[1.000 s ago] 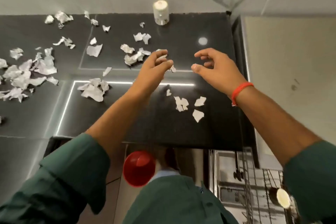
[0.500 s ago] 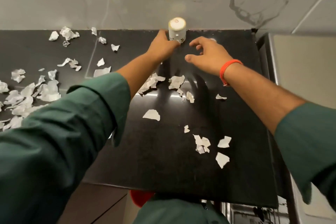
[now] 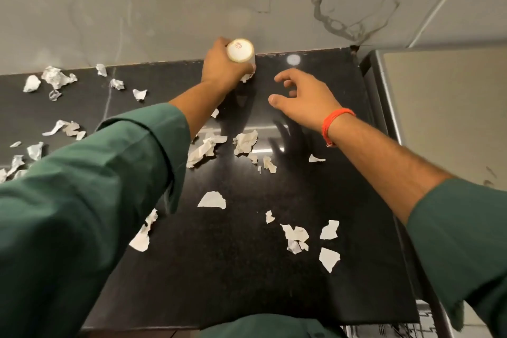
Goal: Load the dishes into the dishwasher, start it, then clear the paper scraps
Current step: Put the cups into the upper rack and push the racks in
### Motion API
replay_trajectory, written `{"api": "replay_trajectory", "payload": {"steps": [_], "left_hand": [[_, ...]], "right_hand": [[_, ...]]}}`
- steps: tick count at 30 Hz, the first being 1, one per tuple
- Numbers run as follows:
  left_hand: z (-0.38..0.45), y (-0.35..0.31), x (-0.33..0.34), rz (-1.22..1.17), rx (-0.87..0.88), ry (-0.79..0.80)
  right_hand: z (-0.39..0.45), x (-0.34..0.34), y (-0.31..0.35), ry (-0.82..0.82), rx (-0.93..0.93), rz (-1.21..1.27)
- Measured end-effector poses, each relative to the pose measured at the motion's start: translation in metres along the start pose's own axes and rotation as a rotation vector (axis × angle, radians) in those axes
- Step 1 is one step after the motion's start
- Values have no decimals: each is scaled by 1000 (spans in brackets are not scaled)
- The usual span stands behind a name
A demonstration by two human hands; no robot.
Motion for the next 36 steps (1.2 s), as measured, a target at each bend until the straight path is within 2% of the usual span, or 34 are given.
{"api": "replay_trajectory", "payload": {"steps": [3,6,11,16,25,36], "left_hand": [[-30,-17,-1,-93,95,12],[-73,-37,3,-193,157,98],[-147,-66,17,-345,175,146],[-204,-105,51,-320,266,291],[-316,-186,148,-232,456,620],[-463,-273,266,-249,568,898]], "right_hand": [[-4,-7,-9,-54,-19,22],[-13,-12,-19,-104,-48,61],[-56,-10,-44,-125,-112,183],[-117,-26,-92,-272,-93,288],[-261,-83,-205,-556,39,339],[-424,-141,-353,-675,338,258]]}}
Point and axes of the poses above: each hand's wrist, its own z-axis towards the middle knuckle, its own x-axis out of the palm, y = z × x, the point moved 5 cm from there along z, towards the middle knuckle, and after that the axes turned 11 degrees about x, right-handed, at the moved point
